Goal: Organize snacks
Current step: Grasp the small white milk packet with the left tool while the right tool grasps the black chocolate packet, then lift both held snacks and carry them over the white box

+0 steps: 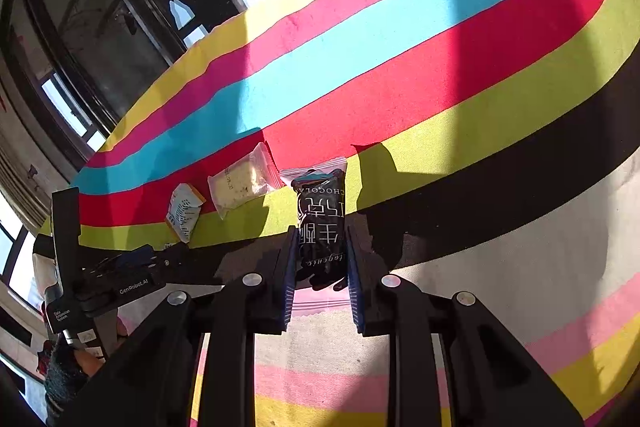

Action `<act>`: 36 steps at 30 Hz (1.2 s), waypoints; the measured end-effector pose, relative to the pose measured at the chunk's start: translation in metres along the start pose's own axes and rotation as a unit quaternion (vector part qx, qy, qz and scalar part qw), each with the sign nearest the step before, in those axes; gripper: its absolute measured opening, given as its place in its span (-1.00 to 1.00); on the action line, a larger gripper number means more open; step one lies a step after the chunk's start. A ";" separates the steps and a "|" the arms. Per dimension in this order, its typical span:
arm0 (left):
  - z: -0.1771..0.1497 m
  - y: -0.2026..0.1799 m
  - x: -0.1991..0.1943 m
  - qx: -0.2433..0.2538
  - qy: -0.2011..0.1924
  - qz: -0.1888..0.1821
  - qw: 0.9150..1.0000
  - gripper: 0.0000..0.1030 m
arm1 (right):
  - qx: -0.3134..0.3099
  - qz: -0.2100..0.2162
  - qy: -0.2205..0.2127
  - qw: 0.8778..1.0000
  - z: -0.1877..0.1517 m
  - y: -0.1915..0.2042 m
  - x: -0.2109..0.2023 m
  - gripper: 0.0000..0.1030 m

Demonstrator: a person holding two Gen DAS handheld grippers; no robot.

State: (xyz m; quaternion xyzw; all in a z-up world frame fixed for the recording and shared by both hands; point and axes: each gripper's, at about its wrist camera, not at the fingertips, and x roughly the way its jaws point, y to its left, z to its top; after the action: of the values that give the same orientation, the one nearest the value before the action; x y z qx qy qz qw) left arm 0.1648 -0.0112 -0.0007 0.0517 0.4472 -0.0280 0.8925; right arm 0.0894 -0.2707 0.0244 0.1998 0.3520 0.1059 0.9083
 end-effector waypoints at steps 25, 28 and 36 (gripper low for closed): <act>-0.040 -0.020 -0.041 -0.023 -0.082 -0.001 0.996 -0.34 | -0.011 -0.003 0.002 1.000 -0.001 0.004 0.002 -0.55; -0.048 -0.007 -0.053 -0.050 -0.095 -0.001 0.994 -0.34 | -0.014 -0.002 0.000 1.000 -0.002 0.004 0.001 -0.55; -0.049 0.013 -0.064 -0.082 -0.091 -0.040 0.992 -0.34 | -0.026 -0.001 -0.009 1.000 -0.004 0.008 -0.002 -0.55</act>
State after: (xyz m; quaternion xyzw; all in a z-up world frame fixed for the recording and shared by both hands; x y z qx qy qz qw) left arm 0.0889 0.0075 0.0219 -0.0425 0.3669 -0.0314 0.9288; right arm 0.0850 -0.2634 0.0265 0.1765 0.3411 0.1121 0.9165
